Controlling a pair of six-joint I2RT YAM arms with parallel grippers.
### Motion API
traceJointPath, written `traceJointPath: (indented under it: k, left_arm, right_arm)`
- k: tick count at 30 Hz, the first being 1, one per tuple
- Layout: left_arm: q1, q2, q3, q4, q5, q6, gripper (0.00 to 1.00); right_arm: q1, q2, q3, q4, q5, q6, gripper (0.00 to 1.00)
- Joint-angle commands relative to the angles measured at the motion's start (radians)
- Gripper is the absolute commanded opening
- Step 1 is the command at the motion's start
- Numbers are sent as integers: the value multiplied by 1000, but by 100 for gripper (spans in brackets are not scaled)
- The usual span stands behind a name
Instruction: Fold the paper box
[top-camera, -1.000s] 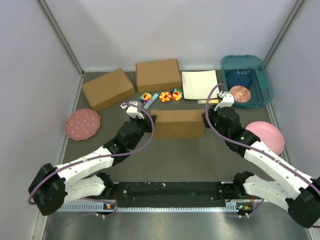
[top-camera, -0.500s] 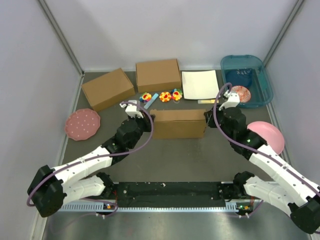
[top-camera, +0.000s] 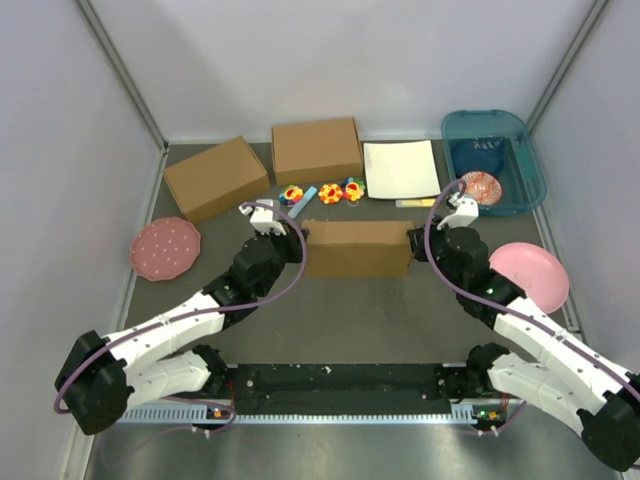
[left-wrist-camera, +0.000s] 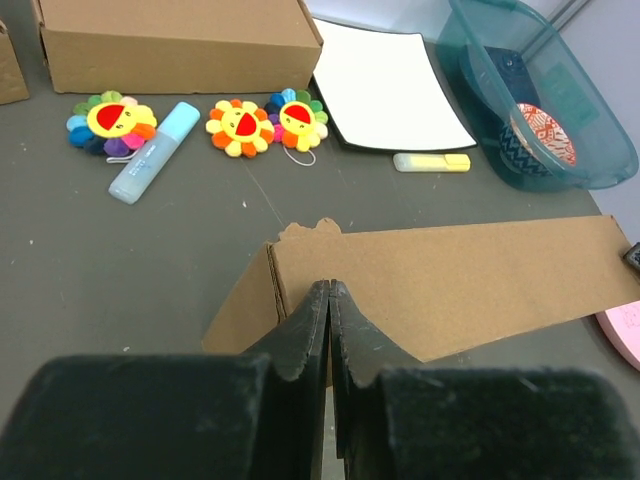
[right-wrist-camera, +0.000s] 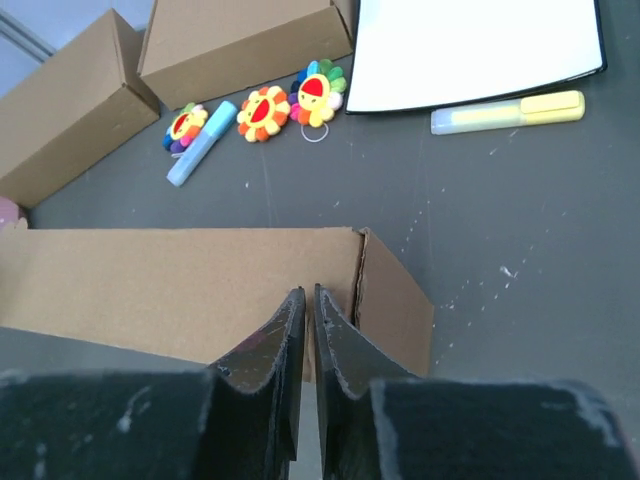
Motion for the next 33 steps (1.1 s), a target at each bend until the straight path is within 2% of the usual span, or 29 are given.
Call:
traceJointPath:
  k: [1, 8, 10, 13, 18, 22, 23, 24, 25, 26, 27, 30, 33]
  left_arm:
    - [4, 29, -21, -58, 5, 10, 8]
    - [6, 34, 0, -65, 0, 19, 8]
    - [4, 38, -1, -65, -1, 15, 8]
    - [6, 41, -11, -64, 2, 6, 8]
    - [4, 44, -21, -62, 12, 4, 8]
    - [6, 37, -17, -67, 5, 9, 10]
    - [4, 31, -11, -67, -3, 9, 12]
    - [4, 21, -8, -67, -26, 6, 17]
    - [6, -1, -3, -68, -38, 4, 34]
    - [15, -12, 14, -71, -47, -1, 41]
    - [19, -26, 26, -91, -57, -19, 46]
    - [78, -72, 58, -119, -51, -75, 58]
    - [148, -109, 69, -142, 3, -96, 64]
  right_arm:
    - [-2, -30, -79, -88, -21, 41, 9]
    - [-3, -96, 132, -119, 10, -35, 11]
    - [-2, -98, 145, -119, 13, -45, 11]
    - [-3, -93, 108, -121, 21, -37, 11]
    - [-2, -69, -59, -113, 3, 9, 10]
    - [-3, -84, -81, -113, 2, 29, 11]
    - [-2, -108, -60, -108, 19, 21, 12]
    - [-2, -119, -43, -108, 28, 15, 17]
    - [-3, -122, -23, -116, 36, -2, 21]
    - [-2, -123, 20, -125, 51, -8, 24]
    - [-3, -113, 43, -137, 64, -9, 32]
    - [-8, -90, 114, -171, 85, -5, 46]
    - [-14, -72, 143, -173, 90, -2, 52]
